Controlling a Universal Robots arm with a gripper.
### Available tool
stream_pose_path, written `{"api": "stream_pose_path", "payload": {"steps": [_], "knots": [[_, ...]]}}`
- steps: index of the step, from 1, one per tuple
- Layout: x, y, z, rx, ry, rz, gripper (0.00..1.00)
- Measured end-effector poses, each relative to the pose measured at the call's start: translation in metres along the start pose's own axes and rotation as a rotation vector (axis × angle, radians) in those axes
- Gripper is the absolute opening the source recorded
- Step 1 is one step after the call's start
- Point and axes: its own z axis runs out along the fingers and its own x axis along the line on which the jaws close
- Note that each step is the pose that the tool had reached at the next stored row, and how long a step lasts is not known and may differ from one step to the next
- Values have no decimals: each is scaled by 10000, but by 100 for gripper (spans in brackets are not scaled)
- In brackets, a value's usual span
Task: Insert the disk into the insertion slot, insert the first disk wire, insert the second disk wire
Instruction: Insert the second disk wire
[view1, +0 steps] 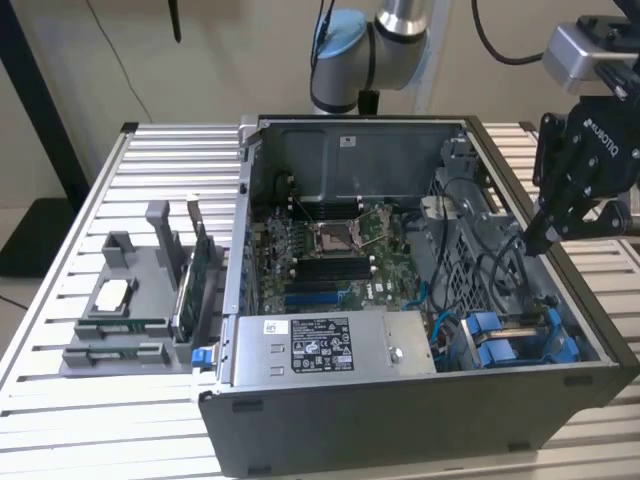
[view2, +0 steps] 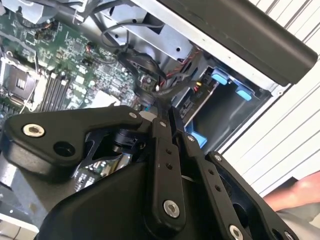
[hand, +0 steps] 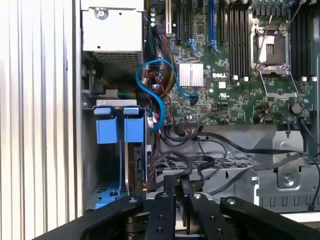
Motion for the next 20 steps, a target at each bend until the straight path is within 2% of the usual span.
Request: {"api": "stream_pose_path", "payload": {"steps": [14, 17, 20], "knots": [[375, 32, -30, 0, 1, 0, 16], [430, 30, -26, 0, 0, 0, 16], [450, 49, -7, 0, 0, 2, 16]]}}
